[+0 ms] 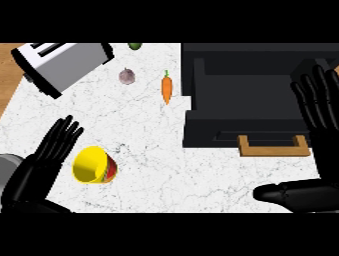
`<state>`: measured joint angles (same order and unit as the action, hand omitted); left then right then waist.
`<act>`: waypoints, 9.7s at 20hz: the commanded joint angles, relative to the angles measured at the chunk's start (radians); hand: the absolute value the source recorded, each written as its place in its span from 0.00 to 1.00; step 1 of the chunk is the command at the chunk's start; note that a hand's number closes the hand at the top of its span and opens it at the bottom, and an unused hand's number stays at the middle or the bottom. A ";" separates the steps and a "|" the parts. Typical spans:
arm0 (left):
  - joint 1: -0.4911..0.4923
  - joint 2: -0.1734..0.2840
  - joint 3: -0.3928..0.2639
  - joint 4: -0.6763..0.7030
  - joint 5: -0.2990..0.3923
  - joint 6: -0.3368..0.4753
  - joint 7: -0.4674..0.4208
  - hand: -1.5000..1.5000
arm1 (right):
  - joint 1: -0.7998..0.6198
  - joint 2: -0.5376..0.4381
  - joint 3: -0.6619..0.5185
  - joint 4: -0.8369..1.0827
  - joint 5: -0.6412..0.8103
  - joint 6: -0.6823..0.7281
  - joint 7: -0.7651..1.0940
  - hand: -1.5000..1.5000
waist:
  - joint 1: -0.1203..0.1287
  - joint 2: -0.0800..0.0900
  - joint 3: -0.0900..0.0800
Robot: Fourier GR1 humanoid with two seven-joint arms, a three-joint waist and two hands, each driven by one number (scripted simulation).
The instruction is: Pick up the cup, place it into the drawer and close the drawer
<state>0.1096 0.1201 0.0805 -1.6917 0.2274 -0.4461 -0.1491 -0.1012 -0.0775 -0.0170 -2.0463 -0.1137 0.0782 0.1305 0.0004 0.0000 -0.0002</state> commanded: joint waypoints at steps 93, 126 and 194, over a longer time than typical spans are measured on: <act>-0.310 -0.036 0.043 0.551 0.012 0.142 -0.571 1.00 | 0.006 -0.014 -0.061 -0.024 -0.046 0.054 0.035 0.00 | 0.010 -0.004 0.001; -1.056 -0.120 -0.211 0.577 0.010 0.745 -0.021 1.00 | 0.026 -0.046 -0.122 0.016 -0.091 0.106 -0.006 0.00 | -0.016 0.002 0.001; -1.101 0.077 -0.520 0.748 0.582 0.904 -0.196 0.00 | 0.117 -0.209 -0.106 -0.091 -0.102 0.329 0.028 1.00 | 0.032 -0.018 0.000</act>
<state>-1.1034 0.1442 -0.4373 -0.7915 0.8027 0.4241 -0.3958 -0.0469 -0.2502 -0.1160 -2.1066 -0.2498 0.3657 0.1685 0.0164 -0.0103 -0.0005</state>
